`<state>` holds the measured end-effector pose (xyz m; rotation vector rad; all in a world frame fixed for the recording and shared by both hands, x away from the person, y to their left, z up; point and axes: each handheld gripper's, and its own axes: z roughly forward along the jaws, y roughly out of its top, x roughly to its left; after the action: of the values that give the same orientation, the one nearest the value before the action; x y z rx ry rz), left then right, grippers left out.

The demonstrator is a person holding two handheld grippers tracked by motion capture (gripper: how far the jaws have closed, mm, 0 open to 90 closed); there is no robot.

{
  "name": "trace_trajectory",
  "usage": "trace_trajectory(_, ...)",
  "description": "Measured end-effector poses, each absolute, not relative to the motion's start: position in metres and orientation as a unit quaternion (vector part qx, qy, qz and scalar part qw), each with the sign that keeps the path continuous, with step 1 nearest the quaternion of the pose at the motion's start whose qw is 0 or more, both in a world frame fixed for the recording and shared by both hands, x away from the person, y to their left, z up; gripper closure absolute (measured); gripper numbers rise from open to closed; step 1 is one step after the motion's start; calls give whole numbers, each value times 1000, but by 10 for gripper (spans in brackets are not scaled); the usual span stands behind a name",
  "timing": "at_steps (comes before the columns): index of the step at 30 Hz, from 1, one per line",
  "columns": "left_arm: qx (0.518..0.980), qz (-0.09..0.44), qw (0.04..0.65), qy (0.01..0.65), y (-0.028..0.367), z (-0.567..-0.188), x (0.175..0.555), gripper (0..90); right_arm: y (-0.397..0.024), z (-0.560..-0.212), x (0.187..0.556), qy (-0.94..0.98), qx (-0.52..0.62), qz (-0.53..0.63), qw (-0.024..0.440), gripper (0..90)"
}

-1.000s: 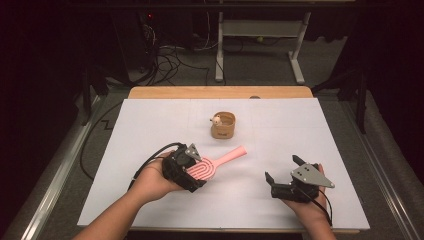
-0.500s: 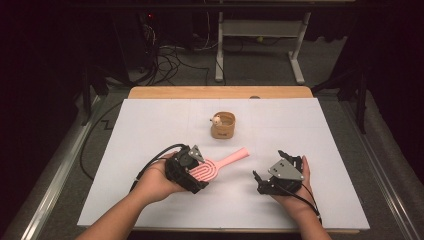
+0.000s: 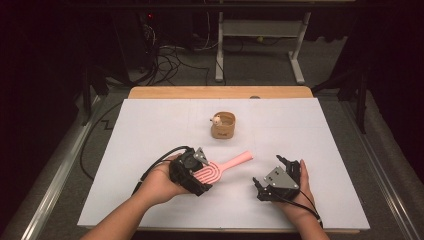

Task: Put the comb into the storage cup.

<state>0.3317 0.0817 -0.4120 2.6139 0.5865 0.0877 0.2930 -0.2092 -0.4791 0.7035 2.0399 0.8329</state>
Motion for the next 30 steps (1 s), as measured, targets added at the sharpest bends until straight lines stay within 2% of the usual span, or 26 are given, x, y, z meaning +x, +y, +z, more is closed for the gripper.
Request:
trace_trajectory(15,953,32,219,208,71,-415,332,198,-205,-482,287,817,247,300,425,25)
trace_trajectory(30,956,30,214,199,54,-422,331,198,-192,-480,284,824,202,278,451,111)
